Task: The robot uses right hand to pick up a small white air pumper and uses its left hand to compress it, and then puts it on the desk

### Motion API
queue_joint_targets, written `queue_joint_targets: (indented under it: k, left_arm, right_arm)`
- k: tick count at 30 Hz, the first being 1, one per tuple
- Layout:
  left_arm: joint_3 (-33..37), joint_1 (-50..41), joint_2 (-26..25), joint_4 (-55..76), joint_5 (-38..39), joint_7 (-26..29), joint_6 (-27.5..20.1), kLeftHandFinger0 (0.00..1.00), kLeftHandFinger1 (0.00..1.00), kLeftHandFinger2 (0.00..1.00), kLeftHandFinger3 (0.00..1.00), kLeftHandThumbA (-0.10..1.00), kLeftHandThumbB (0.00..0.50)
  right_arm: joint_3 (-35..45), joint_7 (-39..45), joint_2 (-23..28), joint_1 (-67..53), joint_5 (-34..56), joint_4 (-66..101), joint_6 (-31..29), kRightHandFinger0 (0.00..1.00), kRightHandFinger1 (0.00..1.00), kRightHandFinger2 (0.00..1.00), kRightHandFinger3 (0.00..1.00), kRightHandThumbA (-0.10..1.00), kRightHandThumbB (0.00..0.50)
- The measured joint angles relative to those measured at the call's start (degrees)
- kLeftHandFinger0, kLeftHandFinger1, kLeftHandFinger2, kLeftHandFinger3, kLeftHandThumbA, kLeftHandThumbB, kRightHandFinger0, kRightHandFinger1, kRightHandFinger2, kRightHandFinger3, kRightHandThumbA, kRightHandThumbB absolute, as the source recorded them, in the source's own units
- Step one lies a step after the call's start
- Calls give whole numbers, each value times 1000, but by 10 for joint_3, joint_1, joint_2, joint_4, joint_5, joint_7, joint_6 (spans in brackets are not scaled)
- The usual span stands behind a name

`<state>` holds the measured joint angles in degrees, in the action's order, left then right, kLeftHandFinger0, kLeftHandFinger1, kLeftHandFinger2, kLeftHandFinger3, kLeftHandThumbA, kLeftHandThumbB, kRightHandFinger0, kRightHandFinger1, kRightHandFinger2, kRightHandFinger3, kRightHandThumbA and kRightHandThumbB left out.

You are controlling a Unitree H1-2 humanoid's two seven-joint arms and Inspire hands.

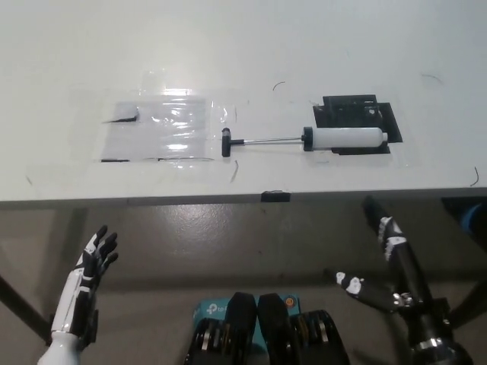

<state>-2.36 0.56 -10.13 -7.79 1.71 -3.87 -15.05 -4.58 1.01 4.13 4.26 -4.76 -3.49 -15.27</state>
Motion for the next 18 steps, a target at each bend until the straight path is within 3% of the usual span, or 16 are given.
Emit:
queue_joint_targets:
  k: [1, 3, 4, 6, 7, 9, 11, 13, 14, 15, 18]
  left_arm:
    - [1, 0, 2, 6, 0, -1, 1, 1000, 1000, 1000, 1000, 1000, 98]
    - [3, -2, 5, 13, 0, -3, 1, 1000, 1000, 1000, 1000, 1000, 93]
    - [4, -2, 5, 15, 0, -4, 1, 1000, 1000, 1000, 1000, 1000, 83]
    - [4, -2, 5, 16, 0, -4, 1, 1000, 1000, 1000, 1000, 1000, 82]
    - [4, -2, 5, 16, 0, -4, 1, 1000, 1000, 1000, 1000, 1000, 85]
    - [5, -2, 5, 16, 0, -5, 1, 1000, 1000, 1000, 1000, 1000, 86]
    - [6, -2, 5, 17, 0, -5, 1, 1000, 1000, 1000, 1000, 1000, 86]
    - [7, -2, 5, 19, 0, -5, 2, 1000, 1000, 1000, 1000, 1000, 93]
    - [7, -2, 5, 19, 0, -5, 2, 1000, 1000, 1000, 1000, 1000, 101]
    - [8, -2, 5, 19, 0, -5, 2, 1000, 1000, 1000, 1000, 1000, 103]
    - [8, -3, 5, 19, 0, -5, 3, 1000, 1000, 1000, 1000, 1000, 108]
  right_arm:
    - [3, -1, 2, -4, -2, 21, 0, 1000, 1000, 1000, 1000, 982, 280]
    - [8, -1, 4, -5, -5, 52, 0, 1000, 1000, 1000, 1000, 979, 234]
    - [11, -2, 5, -4, -5, 67, 0, 1000, 1000, 1000, 1000, 1000, 255]
    - [17, -2, 8, 3, -7, 88, 0, 1000, 1000, 1000, 1000, 986, 238]
    - [24, -3, 9, 11, -8, 102, 0, 1000, 1000, 1000, 1000, 1000, 204]
    - [36, -7, 14, 33, -17, 129, 0, 1000, 1000, 1000, 1000, 1000, 205]
    - [46, -7, 23, 62, -24, 155, 10, 1000, 1000, 1000, 1000, 942, 186]
    - [52, -4, 36, 96, -27, 169, 27, 1000, 1000, 1000, 1000, 936, 244]
    - [52, -1, 46, 112, -29, 171, 39, 1000, 1000, 1000, 1000, 868, 202]
    - [52, 4, 60, 131, -31, 171, 53, 1000, 1000, 1000, 1000, 924, 268]
    - [51, 16, 93, 170, -41, 171, 88, 1000, 1000, 1000, 1000, 865, 266]
